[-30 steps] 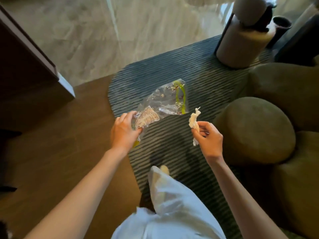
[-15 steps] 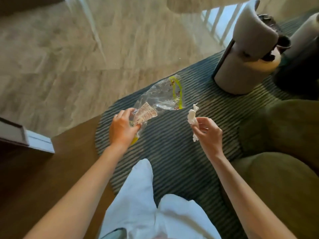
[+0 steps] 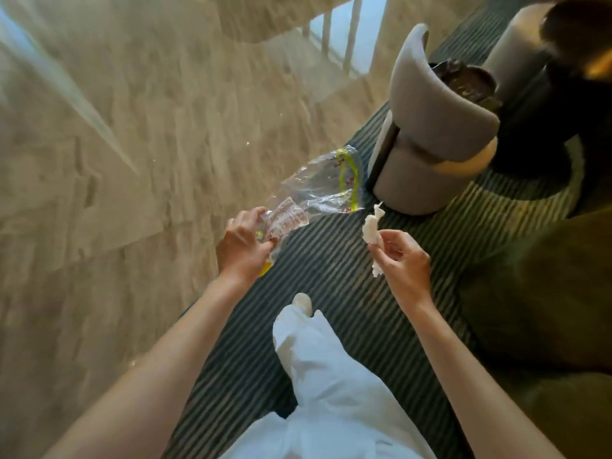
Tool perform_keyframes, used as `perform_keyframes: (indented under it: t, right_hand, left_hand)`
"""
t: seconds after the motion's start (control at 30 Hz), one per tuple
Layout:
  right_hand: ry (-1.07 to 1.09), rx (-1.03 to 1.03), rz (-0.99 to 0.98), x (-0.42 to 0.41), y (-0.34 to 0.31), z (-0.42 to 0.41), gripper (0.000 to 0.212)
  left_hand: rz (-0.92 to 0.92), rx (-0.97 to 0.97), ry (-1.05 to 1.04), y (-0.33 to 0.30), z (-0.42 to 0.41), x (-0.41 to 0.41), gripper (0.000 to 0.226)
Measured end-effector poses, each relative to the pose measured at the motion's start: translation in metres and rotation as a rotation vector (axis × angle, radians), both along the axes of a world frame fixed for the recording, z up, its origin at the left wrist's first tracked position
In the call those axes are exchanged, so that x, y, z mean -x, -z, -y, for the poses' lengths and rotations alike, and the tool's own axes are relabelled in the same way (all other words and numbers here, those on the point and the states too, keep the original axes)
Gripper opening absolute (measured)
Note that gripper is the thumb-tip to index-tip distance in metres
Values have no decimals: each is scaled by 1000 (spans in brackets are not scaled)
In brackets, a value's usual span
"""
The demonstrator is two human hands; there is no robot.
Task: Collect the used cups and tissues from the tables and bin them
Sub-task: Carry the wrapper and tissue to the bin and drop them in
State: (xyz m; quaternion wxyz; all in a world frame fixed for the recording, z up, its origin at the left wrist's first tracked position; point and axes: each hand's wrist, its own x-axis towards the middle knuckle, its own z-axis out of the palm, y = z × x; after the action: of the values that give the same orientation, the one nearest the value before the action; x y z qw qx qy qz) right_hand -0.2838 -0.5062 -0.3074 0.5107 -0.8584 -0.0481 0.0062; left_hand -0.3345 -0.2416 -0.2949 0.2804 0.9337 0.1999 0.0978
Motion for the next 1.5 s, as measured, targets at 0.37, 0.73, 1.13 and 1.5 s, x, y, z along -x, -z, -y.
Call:
perform_keyframes:
  t: [0.37, 0.73, 1.13, 1.5]
  right_hand:
    - [91, -49, -2, -339, -12, -96, 11]
    - [322, -120, -82, -685, -2, -124, 18]
    - [642, -70, -65, -1019, 37, -19, 14]
    - [1013, -63, -153, -1197, 93, 79, 12]
  left_hand:
    - [40, 27, 110, -25, -93, -367, 49]
    - [7, -10, 356, -17, -123, -772, 49]
    - [-4, -75, 620, 14, -4, -1170, 51]
    - [-136, 46, 1124, 102, 187, -1449, 53]
